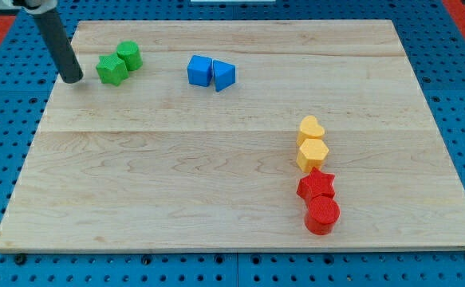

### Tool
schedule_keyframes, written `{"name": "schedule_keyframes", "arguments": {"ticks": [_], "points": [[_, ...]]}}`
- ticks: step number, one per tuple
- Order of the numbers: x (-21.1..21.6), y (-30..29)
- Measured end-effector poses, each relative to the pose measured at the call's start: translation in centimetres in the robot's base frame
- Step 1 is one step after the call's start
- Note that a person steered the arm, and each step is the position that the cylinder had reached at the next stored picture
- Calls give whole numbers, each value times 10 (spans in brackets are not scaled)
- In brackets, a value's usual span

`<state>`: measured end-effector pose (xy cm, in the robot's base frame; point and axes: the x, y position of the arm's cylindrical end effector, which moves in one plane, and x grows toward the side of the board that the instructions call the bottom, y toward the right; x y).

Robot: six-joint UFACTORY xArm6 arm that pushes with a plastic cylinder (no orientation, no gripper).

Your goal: Drag the green circle to the right side of the green star

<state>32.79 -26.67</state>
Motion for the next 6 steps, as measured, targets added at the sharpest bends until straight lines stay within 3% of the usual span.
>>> {"name": "schedule_keyframes", "arguments": {"ticks": [1, 2, 4, 6], "points": [[-50, 5], [-70, 61], [-49, 103], [-49, 102]]}}
